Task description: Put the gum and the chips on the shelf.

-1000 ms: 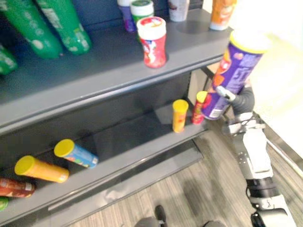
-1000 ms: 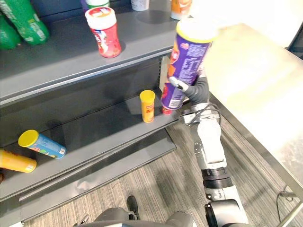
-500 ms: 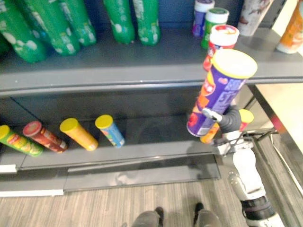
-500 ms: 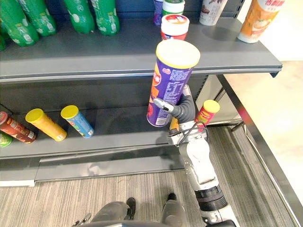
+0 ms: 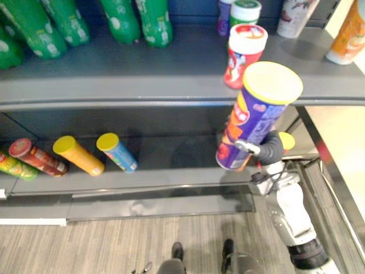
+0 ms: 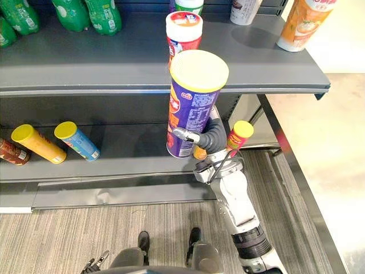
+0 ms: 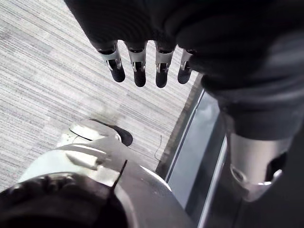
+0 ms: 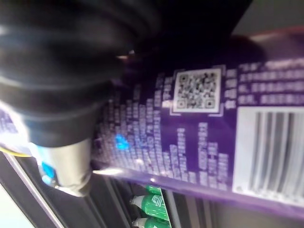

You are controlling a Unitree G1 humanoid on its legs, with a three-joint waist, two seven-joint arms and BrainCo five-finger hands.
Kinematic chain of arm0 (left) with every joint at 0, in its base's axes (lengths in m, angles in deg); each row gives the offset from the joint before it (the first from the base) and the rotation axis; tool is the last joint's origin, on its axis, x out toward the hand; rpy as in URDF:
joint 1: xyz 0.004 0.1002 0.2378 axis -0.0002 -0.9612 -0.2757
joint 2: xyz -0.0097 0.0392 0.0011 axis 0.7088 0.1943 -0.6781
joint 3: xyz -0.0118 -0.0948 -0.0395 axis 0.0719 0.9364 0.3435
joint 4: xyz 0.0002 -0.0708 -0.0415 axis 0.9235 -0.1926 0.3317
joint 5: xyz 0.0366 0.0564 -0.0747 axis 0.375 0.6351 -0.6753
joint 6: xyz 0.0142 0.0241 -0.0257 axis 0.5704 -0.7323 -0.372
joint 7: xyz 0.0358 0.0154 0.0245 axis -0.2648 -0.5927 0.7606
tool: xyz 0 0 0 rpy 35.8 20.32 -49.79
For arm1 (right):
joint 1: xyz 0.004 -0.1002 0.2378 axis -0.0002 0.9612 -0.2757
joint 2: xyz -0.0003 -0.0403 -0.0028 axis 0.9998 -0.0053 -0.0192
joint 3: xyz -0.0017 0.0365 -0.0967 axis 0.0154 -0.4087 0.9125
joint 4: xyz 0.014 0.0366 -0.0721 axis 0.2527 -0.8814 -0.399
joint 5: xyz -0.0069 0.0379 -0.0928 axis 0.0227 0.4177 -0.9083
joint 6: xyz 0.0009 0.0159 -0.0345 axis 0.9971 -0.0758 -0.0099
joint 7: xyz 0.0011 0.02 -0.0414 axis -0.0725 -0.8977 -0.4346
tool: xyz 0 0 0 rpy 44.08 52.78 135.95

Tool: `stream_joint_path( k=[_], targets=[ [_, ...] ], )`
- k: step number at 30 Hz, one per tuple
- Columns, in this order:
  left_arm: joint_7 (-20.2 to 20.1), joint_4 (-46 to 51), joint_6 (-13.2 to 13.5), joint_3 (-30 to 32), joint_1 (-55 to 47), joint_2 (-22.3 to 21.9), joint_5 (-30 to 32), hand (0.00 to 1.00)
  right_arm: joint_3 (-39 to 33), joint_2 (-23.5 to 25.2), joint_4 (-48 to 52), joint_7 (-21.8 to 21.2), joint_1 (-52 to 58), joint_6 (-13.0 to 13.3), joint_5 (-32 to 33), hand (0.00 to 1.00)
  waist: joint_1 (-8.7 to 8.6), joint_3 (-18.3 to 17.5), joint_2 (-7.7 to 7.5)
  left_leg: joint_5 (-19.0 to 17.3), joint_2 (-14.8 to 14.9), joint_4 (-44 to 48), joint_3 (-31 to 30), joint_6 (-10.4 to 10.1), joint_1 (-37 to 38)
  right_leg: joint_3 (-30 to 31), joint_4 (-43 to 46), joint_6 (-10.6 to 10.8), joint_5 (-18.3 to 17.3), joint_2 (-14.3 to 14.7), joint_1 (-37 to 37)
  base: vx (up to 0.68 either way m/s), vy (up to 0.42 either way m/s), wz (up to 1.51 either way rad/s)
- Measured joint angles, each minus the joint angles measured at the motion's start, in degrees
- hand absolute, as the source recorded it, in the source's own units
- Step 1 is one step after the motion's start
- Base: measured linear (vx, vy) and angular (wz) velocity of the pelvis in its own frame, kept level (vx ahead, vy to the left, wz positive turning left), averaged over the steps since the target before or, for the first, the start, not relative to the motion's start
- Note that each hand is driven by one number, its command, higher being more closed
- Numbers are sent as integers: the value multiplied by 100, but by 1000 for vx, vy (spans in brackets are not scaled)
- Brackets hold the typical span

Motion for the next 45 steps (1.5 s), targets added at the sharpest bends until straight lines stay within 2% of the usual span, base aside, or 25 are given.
stream_joint_path(
  k=[5,9,15,21,26,34,40,45],
  targets=[
    [86,3,219,-124,13,7,-12,0,72,15,9,102,13,91,-12,100,-102,-4,-4,302,5,-478,255,-10,215,30,-29,33,33,-21,-8,7,22,-1],
    [162,12,280,-291,87,57,-32,0,244,16,88,200,16,91,-1,100,-141,-6,-7,303,-2,-478,360,-26,221,103,-46,46,67,-20,-33,26,15,-9],
    [297,9,279,-474,213,109,-28,0,662,14,505,51,51,37,387,100,-145,-7,-3,307,22,-478,377,-65,222,177,-60,46,71,18,-42,38,-5,-3],
    [438,4,286,-639,318,138,-36,0,1689,41,510,-145,-239,-33,549,100,-130,-12,7,295,25,-478,347,-85,218,229,-18,45,70,23,-53,3,1,2],
    [529,-7,301,-679,367,138,-47,0,2143,77,505,-130,-651,-57,586,100,-109,-18,18,311,33,-479,290,-71,207,268,22,45,69,30,-70,-1,-1,2],
    [628,-13,212,-680,493,130,-51,0,2605,288,413,-57,-1010,-215,1226,100,-79,-48,51,378,104,-479,178,-102,154,205,38,37,63,82,-68,-10,-18,6],
    [630,3,193,-690,519,95,-65,0,2844,553,-149,-440,-1076,-201,1687,100,0,-92,111,445,135,-479,-5,-139,112,40,38,2,40,93,-14,-3,-16,14],
    [612,2,4,-679,552,101,-288,0,3163,726,-540,-728,-1078,-196,1839,100,51,-92,114,524,149,-477,-242,-156,-23,-175,52,-34,12,89,-25,-9,-15,23]
  ],
)
